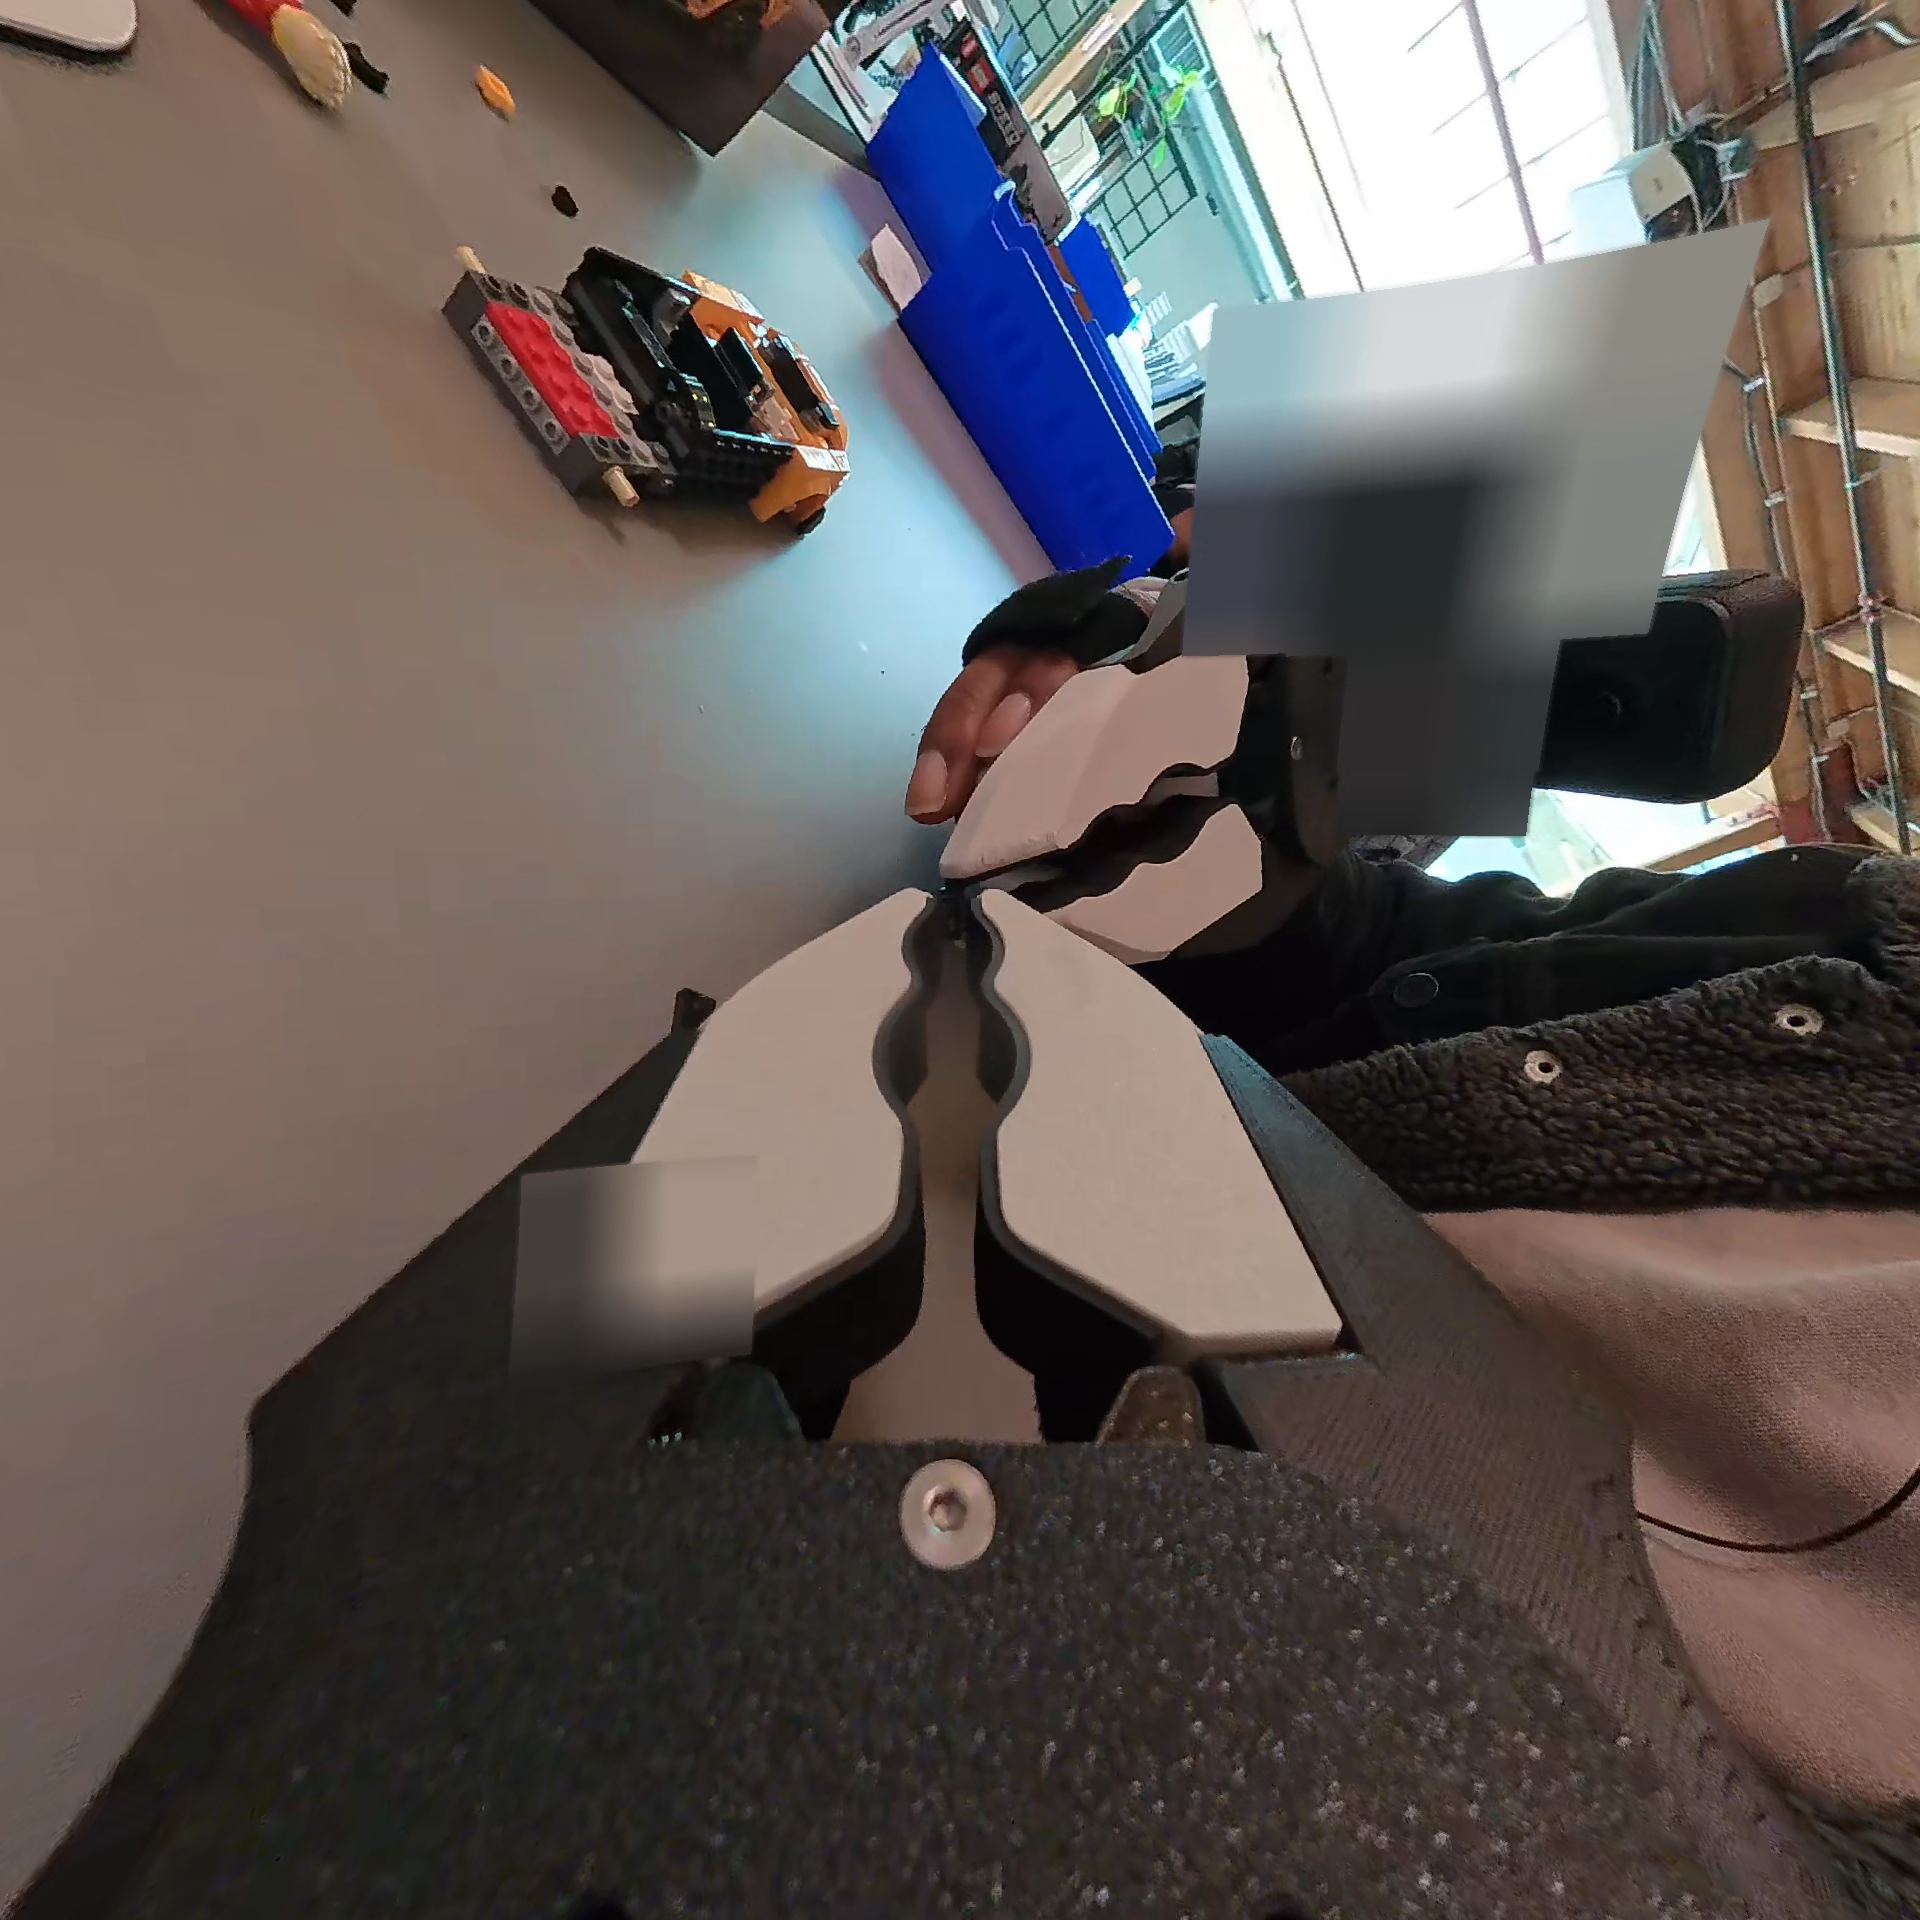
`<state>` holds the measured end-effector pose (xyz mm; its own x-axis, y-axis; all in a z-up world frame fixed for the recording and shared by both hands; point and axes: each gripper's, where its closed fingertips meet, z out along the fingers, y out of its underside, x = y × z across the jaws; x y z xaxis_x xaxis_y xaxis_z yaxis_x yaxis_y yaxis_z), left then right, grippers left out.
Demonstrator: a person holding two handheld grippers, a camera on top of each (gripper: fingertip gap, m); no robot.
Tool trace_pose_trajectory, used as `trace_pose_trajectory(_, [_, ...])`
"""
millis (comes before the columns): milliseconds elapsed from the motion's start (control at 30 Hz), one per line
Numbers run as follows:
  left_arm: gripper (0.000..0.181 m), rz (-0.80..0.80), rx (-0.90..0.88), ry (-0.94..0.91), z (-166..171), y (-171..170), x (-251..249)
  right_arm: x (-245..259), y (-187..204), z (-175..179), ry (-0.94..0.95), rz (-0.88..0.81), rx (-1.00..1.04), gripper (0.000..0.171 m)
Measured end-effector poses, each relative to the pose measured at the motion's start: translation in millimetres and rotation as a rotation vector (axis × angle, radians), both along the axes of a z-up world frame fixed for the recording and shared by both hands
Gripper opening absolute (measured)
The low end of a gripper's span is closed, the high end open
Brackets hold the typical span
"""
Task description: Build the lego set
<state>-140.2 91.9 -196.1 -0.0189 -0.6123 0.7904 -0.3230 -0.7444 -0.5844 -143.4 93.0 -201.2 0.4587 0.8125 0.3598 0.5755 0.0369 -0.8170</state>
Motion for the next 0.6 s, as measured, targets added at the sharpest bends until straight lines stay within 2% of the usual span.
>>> trace_pose_trajectory(267, [0.003,-0.126,0.014,0.114,-18,1,-4,-5,-1,-15,-0.017,-0.004,-0.074,0.007])
trace_pose_trajectory(600, [0.003,-0.451,0.113,0.362,-29,13,-8,9,1,-33,-0.059,-0.037,-0.221,0.009])
